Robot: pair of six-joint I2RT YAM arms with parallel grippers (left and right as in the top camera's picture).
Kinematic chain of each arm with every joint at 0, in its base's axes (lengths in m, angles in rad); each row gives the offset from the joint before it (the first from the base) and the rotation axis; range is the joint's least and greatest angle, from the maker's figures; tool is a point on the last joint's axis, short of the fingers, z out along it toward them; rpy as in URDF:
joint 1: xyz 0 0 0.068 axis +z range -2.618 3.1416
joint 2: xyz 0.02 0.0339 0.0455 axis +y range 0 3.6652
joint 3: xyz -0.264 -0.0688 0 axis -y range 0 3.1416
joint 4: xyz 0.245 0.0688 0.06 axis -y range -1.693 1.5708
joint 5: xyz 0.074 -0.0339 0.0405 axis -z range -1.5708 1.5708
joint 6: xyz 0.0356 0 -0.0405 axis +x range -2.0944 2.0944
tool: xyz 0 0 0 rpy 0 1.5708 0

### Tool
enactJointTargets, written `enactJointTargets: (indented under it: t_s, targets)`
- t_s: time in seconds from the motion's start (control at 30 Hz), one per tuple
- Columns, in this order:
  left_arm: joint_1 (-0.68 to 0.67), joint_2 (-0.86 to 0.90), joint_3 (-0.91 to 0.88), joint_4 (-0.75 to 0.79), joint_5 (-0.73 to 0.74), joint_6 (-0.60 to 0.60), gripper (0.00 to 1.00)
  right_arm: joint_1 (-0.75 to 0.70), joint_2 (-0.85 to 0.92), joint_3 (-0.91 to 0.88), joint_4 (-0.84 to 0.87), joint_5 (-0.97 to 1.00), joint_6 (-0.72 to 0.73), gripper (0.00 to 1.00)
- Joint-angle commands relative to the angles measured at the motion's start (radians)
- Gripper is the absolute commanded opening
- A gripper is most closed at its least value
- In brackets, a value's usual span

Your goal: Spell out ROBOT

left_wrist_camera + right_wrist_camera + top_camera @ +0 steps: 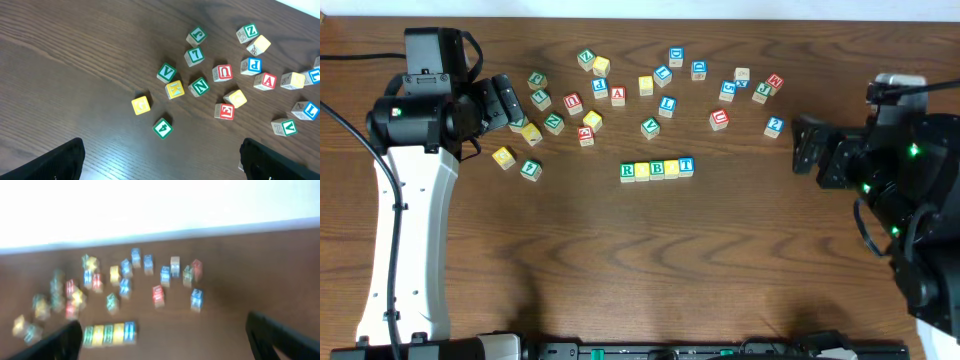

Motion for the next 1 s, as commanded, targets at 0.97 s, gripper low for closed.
enactJointTargets:
  t_s: [0.97]
  targets:
    - [-0.001, 0.001, 0.011, -0.004, -0.009, 0.013, 0.98, -0.123, -0.999, -1.403, 0.856, -0.154, -0.240, 0.99]
